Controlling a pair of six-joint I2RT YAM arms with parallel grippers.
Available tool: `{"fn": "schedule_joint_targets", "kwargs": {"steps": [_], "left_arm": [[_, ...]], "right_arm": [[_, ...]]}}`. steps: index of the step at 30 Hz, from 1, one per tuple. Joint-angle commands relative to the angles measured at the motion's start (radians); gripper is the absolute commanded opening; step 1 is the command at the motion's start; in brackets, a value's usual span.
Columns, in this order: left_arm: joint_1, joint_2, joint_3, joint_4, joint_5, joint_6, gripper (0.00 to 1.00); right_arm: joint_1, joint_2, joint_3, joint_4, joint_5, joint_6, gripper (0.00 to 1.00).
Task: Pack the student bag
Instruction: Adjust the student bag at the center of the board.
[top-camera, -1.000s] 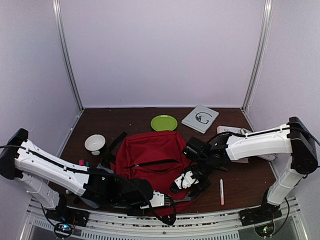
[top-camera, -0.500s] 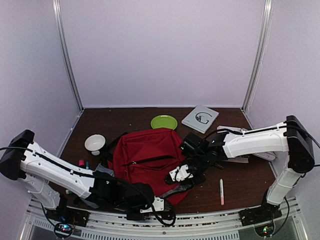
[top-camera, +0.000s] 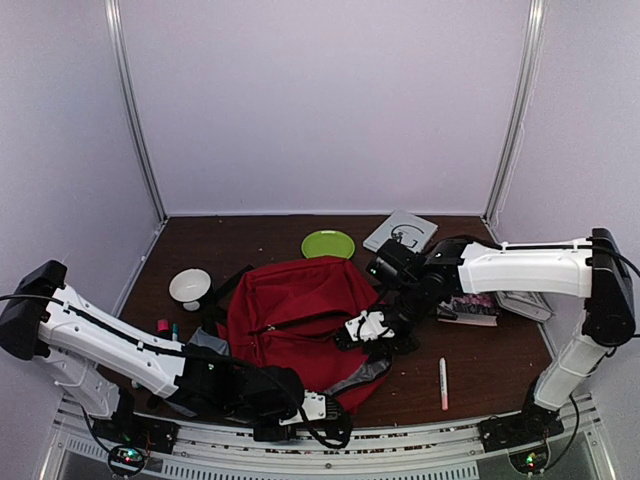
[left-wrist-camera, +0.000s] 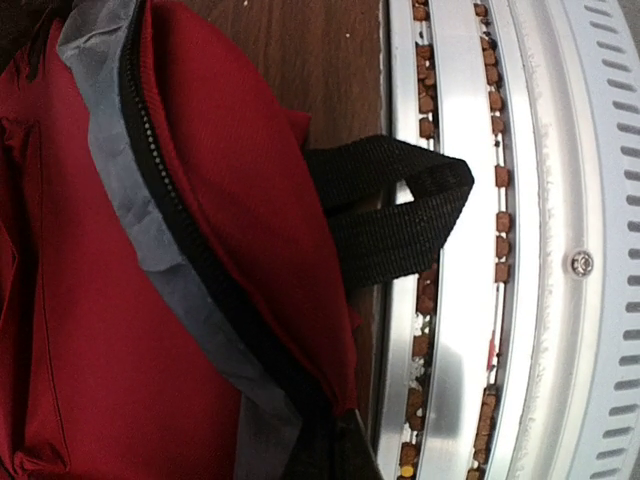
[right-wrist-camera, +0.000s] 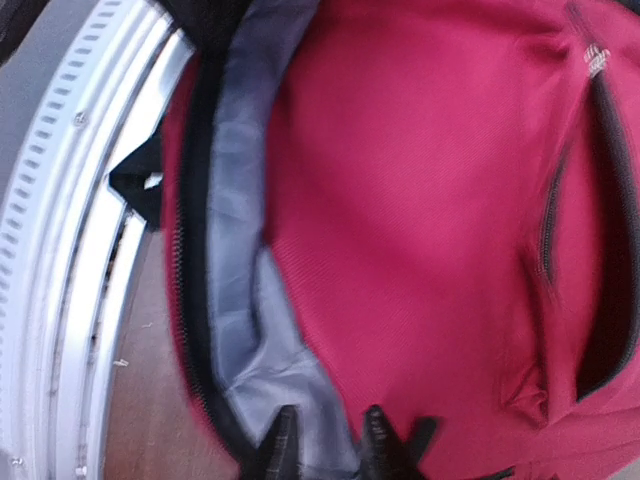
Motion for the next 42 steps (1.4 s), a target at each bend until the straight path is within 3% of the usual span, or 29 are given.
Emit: {"fn": "schedule_joint_targets", "kwargs": {"steps": [1,5,9,16,20,31,37,42], "left_arm": [[-0.001,-0.046,-0.028,0.022,0.017,-0.023,0.00],[-0.001,-0.039,-0.026,0.023,0.026,-0.016,0.00],[-0.001,-0.034,-0.018,0.023,0.026,-0.017,0.00],[-0.001,-0.041,-0.022,0.023,0.018,-0.032,0.00],[-0.001,-0.035,-0.022,0.025,0.017,-0.032,0.00],[-0.001,-0.028,-0.022,0.028,0.007,-0.031,0.00],[-0.001,-0.020,-0.021,0.030,-0.001,-0.031,0.00],[-0.001,-0.020,-0.015,0.023,-0.010,-0.029,0.00]], "right_arm": [[0.004,0.067,0.072,-0.270,-0.038,-0.155,0.28],[-0.067,0.071,0.158,-0.301,-0.195,-0.131,0.30],[-0.069,0.061,0.141,-0.128,-0.102,-0.019,0.31],[-0.070,0.158,0.169,-0.077,0.061,-0.037,0.29],[-0.068,0.159,0.130,-0.063,0.112,-0.087,0.39],[-0.061,0.222,0.151,-0.211,0.017,-0.200,0.47],[-0.034,0.257,0.136,-0.116,0.059,-0.106,0.43],[-0.001,0.264,0.119,-0.092,0.061,-0.104,0.45]]}}
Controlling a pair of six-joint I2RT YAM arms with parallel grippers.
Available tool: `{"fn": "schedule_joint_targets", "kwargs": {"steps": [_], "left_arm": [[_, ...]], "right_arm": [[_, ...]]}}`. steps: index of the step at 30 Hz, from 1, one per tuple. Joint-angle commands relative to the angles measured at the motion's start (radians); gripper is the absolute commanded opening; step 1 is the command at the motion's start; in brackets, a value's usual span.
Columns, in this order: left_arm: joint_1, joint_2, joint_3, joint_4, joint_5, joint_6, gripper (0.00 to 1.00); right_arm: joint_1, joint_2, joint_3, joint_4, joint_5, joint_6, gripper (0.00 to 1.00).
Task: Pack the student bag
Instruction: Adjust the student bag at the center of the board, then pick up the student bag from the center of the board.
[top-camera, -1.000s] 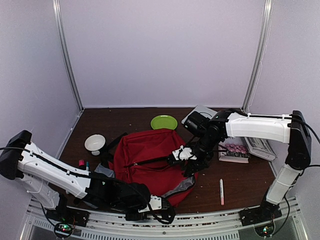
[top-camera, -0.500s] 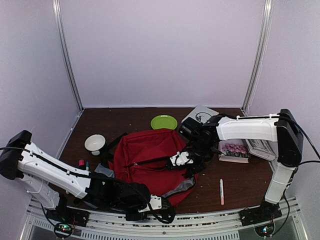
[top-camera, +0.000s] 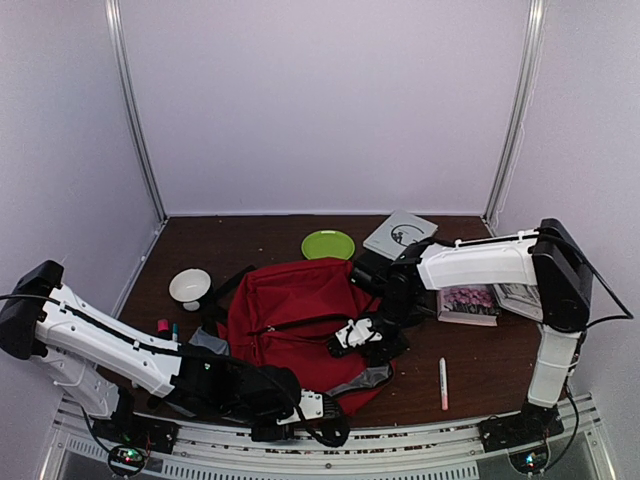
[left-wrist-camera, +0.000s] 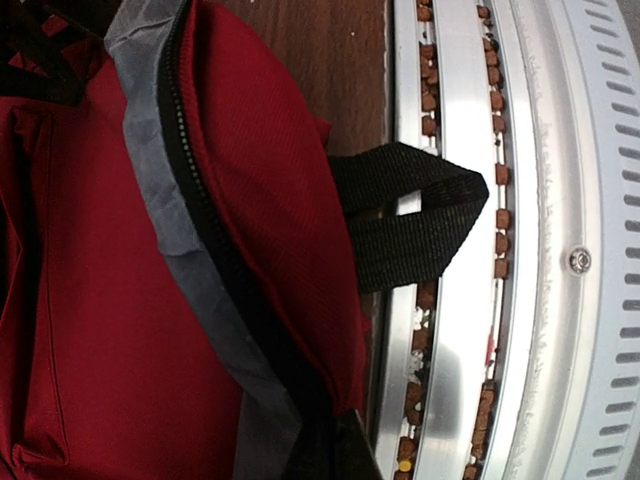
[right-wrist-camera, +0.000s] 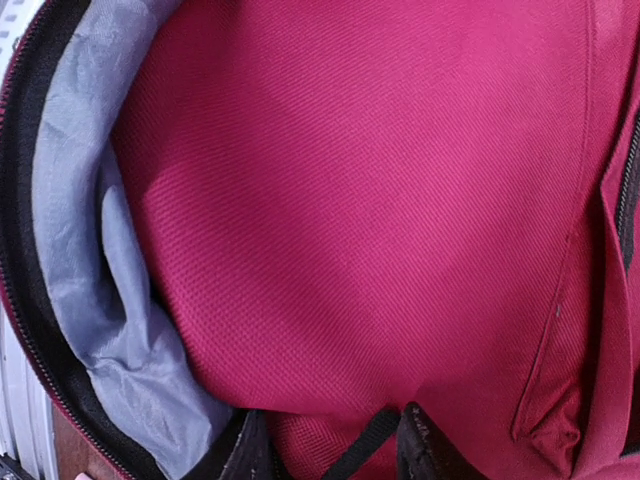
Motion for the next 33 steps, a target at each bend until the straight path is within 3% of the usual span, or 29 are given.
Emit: {"fn": "schedule_joint_targets", "kwargs": {"steps": [1,5,7,11,20,24,27,28,30,31,33], "left_arm": [[-0.002,0.002,0.004,0.024,-0.013,-0.007,0.00],[-0.002,-0.001,0.008,0.015,-0.031,-0.005,0.00],[-0.003,-0.005,0.014,0.003,-0.046,-0.007,0.00],[-0.005,-0.026,0.020,-0.019,-0.082,-0.003,0.00],[-0.019,-0.120,0.046,-0.108,-0.147,0.007,0.00],[-0.028,-0.202,0.087,-0.177,-0.247,0.000,0.00],[-0.042,-0.264,0.156,-0.247,-0.398,-0.017,0.00],[-0.043,-0.284,0.175,-0.263,-0.462,-0.034,0.04],[-0.043,-0.322,0.190,-0.281,-0.590,-0.071,0.28],[-0.038,-0.338,0.188,-0.294,-0.621,-0.080,0.39],[-0.008,-0.369,0.182,-0.327,-0.614,-0.094,0.49]], "right_arm": [[0.044,0.009,-0.025,0.046,0.016,0.027,0.42],[0.046,0.006,-0.005,0.053,0.016,0.070,0.08],[0.010,-0.036,0.015,0.070,-0.032,0.116,0.00],[-0.060,-0.135,0.083,0.109,-0.152,0.252,0.00],[-0.162,-0.234,0.170,0.289,-0.243,0.574,0.00],[-0.202,-0.228,0.174,0.367,-0.270,0.742,0.00],[-0.212,-0.224,0.174,0.400,-0.304,0.826,0.00],[-0.212,-0.219,0.174,0.401,-0.321,0.838,0.00],[-0.210,-0.219,0.162,0.405,-0.345,0.842,0.00],[-0.211,-0.220,0.150,0.411,-0.345,0.842,0.00],[-0.211,-0.224,0.121,0.412,-0.338,0.822,0.00]]}}
